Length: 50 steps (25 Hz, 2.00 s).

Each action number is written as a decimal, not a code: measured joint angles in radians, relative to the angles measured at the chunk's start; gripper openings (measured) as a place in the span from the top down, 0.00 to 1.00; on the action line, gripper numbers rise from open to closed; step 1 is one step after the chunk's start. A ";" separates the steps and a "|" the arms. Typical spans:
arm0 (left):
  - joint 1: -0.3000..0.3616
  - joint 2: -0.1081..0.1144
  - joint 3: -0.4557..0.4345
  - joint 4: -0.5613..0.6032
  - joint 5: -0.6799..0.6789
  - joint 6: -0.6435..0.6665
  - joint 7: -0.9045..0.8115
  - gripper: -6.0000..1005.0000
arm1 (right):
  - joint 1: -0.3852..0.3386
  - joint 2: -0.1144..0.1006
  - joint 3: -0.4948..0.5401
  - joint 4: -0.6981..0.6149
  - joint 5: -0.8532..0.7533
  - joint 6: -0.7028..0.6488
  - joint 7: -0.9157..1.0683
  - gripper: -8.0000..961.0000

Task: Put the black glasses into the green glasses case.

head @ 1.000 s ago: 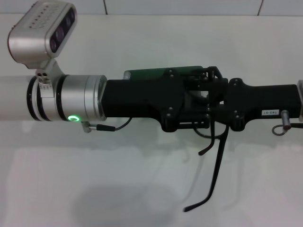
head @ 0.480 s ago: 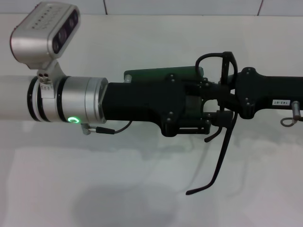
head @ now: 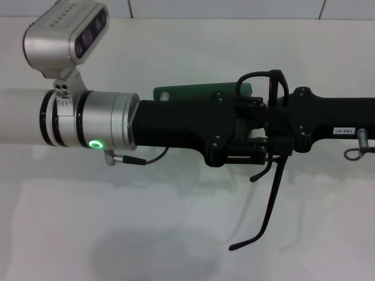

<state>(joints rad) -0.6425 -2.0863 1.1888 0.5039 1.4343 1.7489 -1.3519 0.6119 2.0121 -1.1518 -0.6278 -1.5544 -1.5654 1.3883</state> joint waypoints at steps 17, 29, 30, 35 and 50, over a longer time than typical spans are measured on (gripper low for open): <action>0.012 0.000 0.000 -0.001 0.011 -0.005 0.015 0.44 | -0.002 0.000 0.000 0.008 0.000 -0.026 0.003 0.94; 0.026 0.000 -0.006 0.006 0.005 0.017 0.026 0.44 | -0.014 -0.002 0.010 0.008 0.006 -0.027 0.003 0.94; 0.030 0.002 -0.007 0.008 0.004 0.026 0.027 0.44 | -0.016 -0.005 0.014 0.008 0.009 -0.028 0.003 0.94; 0.069 0.014 -0.044 0.012 0.008 0.025 0.039 0.44 | -0.026 -0.016 0.073 -0.001 0.012 -0.099 -0.002 0.94; 0.082 -0.005 -0.048 -0.022 0.125 -0.059 0.082 0.44 | -0.041 0.008 0.328 -0.012 0.041 -0.237 -0.061 0.94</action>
<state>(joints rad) -0.5605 -2.0914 1.1403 0.4819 1.5588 1.6895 -1.2695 0.5711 2.0201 -0.8238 -0.6396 -1.5133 -1.8023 1.3269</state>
